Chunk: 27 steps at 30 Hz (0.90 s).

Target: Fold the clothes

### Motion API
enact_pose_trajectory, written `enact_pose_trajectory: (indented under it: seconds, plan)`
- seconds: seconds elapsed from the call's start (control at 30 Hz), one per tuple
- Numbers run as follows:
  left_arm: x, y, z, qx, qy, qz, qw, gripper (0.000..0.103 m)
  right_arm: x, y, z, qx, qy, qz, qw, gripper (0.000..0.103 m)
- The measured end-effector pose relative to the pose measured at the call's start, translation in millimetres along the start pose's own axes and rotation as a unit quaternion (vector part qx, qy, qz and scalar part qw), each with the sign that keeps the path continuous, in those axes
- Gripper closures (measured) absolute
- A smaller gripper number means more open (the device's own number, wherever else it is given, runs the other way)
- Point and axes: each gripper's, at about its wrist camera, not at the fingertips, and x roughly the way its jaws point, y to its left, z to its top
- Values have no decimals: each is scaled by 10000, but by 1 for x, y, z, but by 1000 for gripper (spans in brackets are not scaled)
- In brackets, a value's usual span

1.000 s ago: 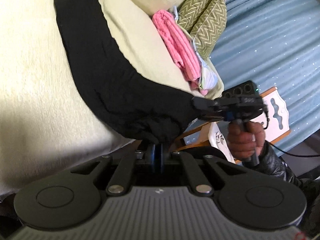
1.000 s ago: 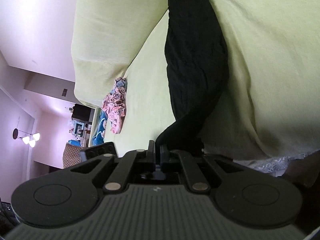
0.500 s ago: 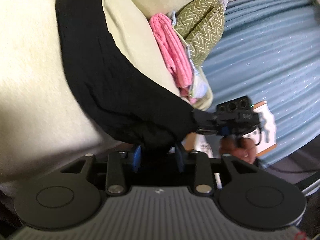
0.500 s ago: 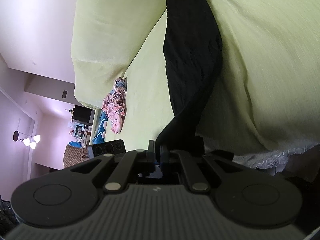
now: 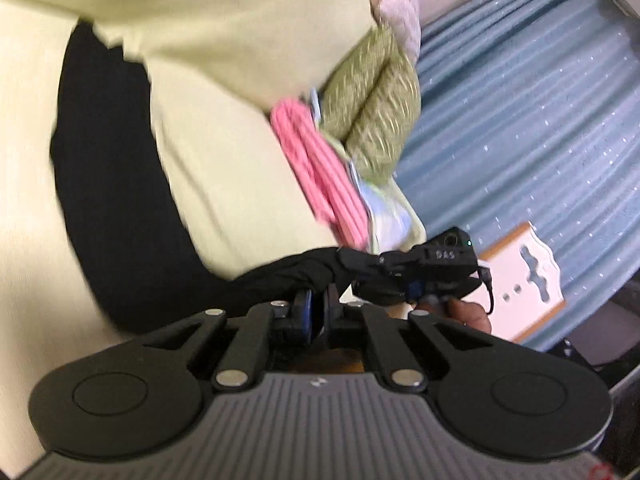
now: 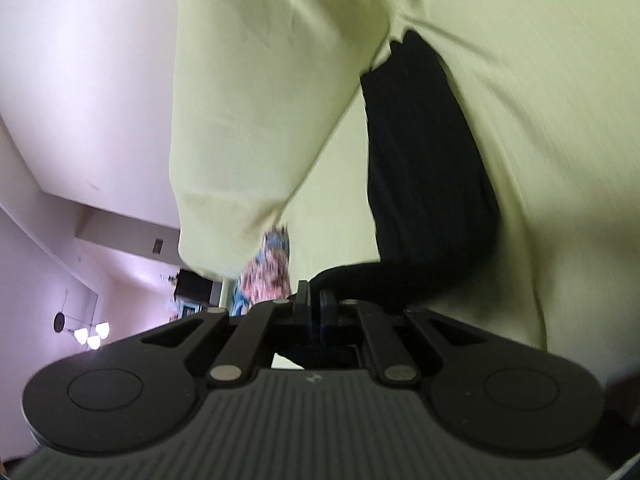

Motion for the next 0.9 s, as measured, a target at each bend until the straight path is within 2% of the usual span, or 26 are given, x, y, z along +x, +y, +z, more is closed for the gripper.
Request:
enact_pose_trajectory:
  seconds: [0.27,0.6,0.73,0.9]
  plan:
    - [24,48,119,270,-313,404,9983,101,71,-2,121,-203,-131,234,9994,99]
    - [62,123,221,224,-279,856,9957,101,165,-29,235,-320,-323,137,9989,99]
    - [78,145,260,294,-448,1084,9927,101,194,-37,275,-490,-584,48,9971,99]
    - [91,168,300,359,-754,1163,9897,101,223,-42,315,-738,-954,98,9927,99]
